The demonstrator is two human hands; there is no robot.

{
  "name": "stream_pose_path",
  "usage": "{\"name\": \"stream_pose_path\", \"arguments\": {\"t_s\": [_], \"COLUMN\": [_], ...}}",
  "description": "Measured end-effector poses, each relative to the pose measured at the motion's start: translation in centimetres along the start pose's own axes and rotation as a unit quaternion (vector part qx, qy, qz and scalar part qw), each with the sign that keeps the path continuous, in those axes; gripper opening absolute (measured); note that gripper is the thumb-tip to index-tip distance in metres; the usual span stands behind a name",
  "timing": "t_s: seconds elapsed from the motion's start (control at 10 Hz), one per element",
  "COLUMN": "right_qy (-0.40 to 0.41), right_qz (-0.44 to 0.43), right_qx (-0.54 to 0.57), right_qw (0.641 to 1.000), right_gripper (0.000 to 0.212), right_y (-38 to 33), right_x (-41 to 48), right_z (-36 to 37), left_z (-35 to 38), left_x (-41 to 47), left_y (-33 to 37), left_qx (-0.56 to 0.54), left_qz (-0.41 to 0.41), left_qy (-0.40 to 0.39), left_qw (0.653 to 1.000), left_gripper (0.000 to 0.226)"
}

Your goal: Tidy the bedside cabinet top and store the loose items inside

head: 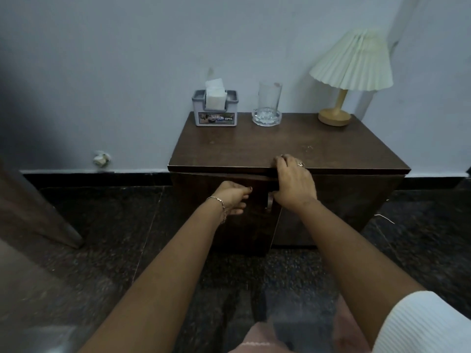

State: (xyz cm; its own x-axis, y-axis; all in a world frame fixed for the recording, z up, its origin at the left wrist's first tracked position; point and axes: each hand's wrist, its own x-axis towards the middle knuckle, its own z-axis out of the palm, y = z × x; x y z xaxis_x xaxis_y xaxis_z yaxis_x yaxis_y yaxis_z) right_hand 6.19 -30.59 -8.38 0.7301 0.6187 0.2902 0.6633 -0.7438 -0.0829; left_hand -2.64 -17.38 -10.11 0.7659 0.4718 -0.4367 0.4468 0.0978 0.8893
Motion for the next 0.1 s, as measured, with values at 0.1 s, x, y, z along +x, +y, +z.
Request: {"name": "stream_pose_path", "arguments": {"t_s": [0.1], "right_qy": [0.016], "right_qz": [0.005], "right_qx": [-0.004], "right_qw": [1.0], "right_gripper": [0.074], "right_y": [2.25], "right_x": [1.58], "right_z": [0.89], "left_z": [0.93], "left_x": [1.98], "left_y": [-0.09], "left_qx": [0.03], "left_qz": [0.065], "left_qy": [0.079], "left_qw": [0.994], "left_gripper": [0.014]}}
